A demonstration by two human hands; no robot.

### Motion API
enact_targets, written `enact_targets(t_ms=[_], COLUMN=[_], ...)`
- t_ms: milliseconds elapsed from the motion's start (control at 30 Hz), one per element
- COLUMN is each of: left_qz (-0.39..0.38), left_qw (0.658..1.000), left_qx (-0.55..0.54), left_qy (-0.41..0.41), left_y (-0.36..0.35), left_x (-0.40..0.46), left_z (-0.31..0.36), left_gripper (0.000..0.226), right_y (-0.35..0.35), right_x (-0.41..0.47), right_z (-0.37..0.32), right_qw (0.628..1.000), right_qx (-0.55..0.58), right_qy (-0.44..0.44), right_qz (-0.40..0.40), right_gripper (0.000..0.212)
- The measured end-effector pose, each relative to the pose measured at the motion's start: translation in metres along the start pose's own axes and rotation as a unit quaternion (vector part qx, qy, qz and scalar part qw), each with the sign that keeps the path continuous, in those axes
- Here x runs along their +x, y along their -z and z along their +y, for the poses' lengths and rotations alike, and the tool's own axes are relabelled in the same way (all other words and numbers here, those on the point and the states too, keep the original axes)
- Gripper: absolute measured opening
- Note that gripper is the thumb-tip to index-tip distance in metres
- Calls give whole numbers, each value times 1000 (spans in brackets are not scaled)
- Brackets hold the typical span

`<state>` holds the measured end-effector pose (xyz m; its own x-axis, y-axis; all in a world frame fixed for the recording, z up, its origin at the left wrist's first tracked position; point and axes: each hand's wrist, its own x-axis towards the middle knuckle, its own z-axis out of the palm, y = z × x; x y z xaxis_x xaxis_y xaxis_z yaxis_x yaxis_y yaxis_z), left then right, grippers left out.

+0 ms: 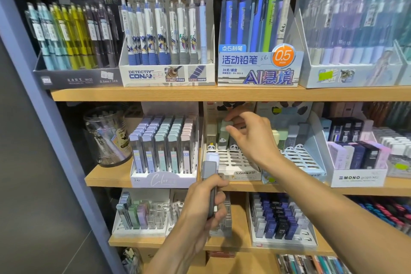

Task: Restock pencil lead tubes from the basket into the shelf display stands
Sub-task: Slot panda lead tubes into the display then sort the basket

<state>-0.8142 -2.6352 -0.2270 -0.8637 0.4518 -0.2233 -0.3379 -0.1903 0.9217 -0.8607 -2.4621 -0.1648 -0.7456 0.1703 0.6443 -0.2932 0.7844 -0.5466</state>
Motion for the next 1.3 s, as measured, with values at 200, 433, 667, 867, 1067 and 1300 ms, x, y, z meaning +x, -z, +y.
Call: enact_targets(t_ms=[200, 433, 667, 867, 1067, 1300], left_qz=[5, 5, -19, -9, -8, -4], left_qw=[999, 997, 998, 999, 997, 997], left_qx=[-34, -75, -50, 4, 34, 46], left_qy=[-1, -15, -33, -49, -67, -65], left_y=[-2, -3, -4, -5, -6, -8], left_x=[-2, -4, -6, -11, -13, -10], left_z=[0, 1, 4, 6, 10, 4], left_gripper=[15, 21, 18, 27, 35, 47], right_y=[-1, -7, -12, -8, 27, 37], right_x=[4, 13, 19, 13, -43, -66], right_z=[3, -6, -3, -6, -32, -26], right_qw=[998, 987, 964, 968, 961, 899], right_qx=[-56, -147, -254, -236, 192, 294], right_qy=[22, 41, 30, 42, -189, -284], right_qz=[-21, -59, -79, -75, -58, -158], right_gripper=[18, 24, 16, 13, 6, 24])
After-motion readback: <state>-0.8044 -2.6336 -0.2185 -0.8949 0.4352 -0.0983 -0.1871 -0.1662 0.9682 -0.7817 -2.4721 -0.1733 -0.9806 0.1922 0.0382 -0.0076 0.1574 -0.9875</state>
